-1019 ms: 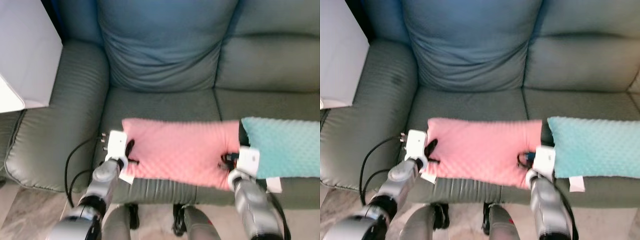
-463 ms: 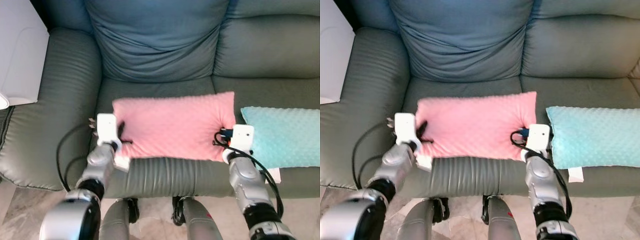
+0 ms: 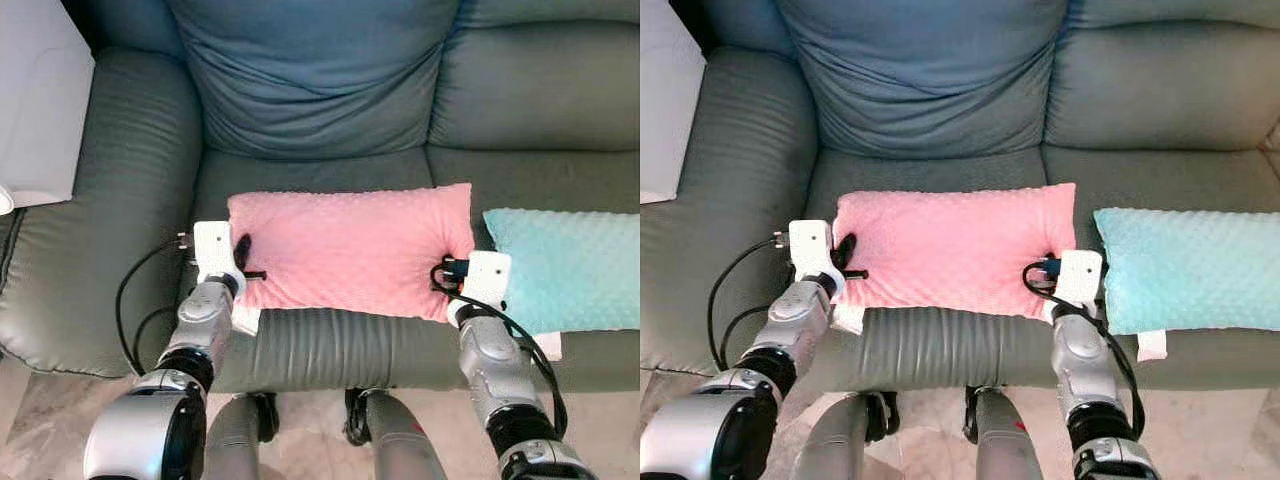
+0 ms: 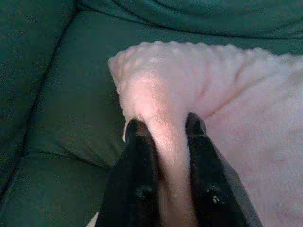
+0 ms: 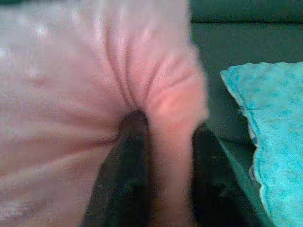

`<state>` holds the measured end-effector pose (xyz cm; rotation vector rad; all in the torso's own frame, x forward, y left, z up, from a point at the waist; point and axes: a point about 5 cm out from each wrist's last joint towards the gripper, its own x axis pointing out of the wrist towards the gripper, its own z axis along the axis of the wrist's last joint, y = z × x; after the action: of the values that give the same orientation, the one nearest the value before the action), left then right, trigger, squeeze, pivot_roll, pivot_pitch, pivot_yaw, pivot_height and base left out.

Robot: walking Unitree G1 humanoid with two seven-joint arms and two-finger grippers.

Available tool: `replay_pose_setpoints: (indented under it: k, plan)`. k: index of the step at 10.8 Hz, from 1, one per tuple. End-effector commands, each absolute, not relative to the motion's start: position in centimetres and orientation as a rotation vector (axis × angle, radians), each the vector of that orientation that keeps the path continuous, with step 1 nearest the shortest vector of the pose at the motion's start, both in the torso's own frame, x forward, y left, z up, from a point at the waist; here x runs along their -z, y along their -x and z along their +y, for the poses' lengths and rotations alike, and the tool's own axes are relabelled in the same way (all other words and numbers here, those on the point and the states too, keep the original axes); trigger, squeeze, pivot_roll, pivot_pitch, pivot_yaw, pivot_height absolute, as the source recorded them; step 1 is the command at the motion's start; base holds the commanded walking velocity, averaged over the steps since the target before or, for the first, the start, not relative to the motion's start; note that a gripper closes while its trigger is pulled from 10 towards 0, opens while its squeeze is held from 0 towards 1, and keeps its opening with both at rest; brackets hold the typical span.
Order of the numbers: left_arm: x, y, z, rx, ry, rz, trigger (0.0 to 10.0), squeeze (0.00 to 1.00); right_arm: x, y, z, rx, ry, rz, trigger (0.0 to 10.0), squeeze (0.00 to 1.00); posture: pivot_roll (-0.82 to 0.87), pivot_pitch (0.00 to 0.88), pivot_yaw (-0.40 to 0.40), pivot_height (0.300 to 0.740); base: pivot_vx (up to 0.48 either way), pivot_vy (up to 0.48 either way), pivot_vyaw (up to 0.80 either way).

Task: Move the pillow to the sofa

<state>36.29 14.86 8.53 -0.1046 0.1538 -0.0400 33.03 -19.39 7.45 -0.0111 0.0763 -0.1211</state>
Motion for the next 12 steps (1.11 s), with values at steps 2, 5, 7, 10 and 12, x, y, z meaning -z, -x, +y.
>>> replay_pose_setpoints:
  k: [2, 5, 7, 10, 12]
  plan:
    - [-7.5, -35.7, 15.3, 0.014, 0.104, 0.186, 10.0, 1.00, -6.3, -32.3, -20.6, 0.174, 0.017, 0.110, 10.0, 1.00, -0.16, 0.459, 0.009, 0.740, 0.000, 0.000, 0.00]
    - [-7.0, -35.3, 15.5, 0.004, 0.101, 0.202, 10.0, 1.00, -6.2, -32.3, -20.8, 0.187, 0.020, 0.107, 10.0, 1.00, -0.15, 0.460, 0.013, 0.740, 0.000, 0.000, 0.00]
    - [-6.1, -34.8, 15.3, 0.008, 0.119, 0.224, 10.0, 1.00, -6.0, -32.2, -20.6, 0.185, 0.022, 0.106, 10.0, 1.00, -0.15, 0.459, 0.014, 0.740, 0.000, 0.000, 0.00]
    - [-5.0, -34.0, 15.0, 0.024, 0.126, 0.263, 10.0, 1.00, -5.9, -32.2, -20.4, 0.184, 0.028, 0.107, 10.0, 1.00, -0.15, 0.458, 0.015, 0.740, 0.000, 0.000, 0.00]
    - [-4.4, -33.6, 15.1, 0.027, 0.127, 0.278, 10.0, 1.00, -5.9, -32.3, -20.3, 0.184, 0.027, 0.108, 10.0, 1.00, -0.15, 0.459, 0.012, 0.740, 0.000, 0.000, 0.00]
